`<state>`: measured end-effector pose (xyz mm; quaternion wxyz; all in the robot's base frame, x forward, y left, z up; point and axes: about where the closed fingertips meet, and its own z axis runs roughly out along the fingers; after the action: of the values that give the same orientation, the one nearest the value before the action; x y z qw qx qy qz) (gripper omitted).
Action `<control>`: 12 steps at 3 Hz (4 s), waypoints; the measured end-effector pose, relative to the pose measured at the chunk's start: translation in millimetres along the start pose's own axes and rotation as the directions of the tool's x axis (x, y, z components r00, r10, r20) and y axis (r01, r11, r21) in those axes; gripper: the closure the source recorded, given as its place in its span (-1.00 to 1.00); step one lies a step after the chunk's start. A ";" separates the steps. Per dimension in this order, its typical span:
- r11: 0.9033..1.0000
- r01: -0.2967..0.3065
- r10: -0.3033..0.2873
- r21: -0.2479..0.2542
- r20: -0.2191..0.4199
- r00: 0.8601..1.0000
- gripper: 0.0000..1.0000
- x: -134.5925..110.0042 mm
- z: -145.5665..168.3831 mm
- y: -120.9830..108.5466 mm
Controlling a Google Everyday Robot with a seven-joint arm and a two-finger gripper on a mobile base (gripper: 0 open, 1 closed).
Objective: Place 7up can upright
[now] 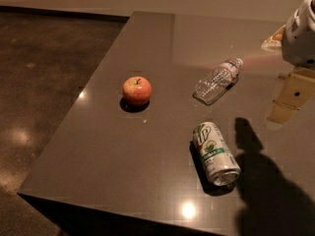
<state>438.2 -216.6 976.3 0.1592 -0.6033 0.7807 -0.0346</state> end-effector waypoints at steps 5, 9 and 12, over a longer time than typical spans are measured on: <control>0.921 -0.360 0.371 -0.151 0.046 0.928 -1.00 -38.2 4.7 57.4; 0.652 -0.749 0.731 -0.119 -0.164 0.663 -1.00 -42.0 75.5 80.1; 0.590 -0.795 0.762 -0.140 -0.228 0.606 -0.66 -62.7 115.6 87.4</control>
Offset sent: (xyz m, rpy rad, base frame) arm -0.0348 0.0225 -0.0125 0.0983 0.2086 -0.0783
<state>404.2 -117.3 858.4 0.0313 -0.2101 0.9735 0.0847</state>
